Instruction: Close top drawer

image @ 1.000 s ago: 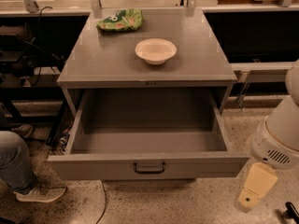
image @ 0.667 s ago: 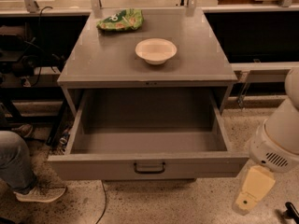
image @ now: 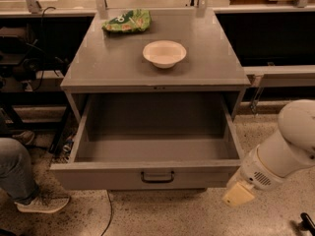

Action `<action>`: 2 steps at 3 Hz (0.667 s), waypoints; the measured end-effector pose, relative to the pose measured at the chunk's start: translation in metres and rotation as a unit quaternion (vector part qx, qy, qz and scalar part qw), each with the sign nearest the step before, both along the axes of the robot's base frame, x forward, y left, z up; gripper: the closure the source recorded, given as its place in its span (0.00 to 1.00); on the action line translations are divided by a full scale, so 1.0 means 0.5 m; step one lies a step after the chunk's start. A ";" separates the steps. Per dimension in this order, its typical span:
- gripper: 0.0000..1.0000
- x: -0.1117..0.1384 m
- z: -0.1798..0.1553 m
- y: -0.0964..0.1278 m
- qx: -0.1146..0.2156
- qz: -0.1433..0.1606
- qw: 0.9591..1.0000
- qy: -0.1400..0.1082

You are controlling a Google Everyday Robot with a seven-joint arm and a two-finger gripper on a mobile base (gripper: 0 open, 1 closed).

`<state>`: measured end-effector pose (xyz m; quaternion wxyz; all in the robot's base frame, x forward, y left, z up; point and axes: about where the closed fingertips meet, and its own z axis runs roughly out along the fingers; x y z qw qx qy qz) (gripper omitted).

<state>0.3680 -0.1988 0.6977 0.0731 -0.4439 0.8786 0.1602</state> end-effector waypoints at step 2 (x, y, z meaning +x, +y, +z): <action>1.00 0.145 -0.066 0.043 0.040 -0.068 0.994 -0.079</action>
Offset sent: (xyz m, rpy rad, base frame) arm 0.1244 0.0320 -0.0514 0.1299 -0.2607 -0.2185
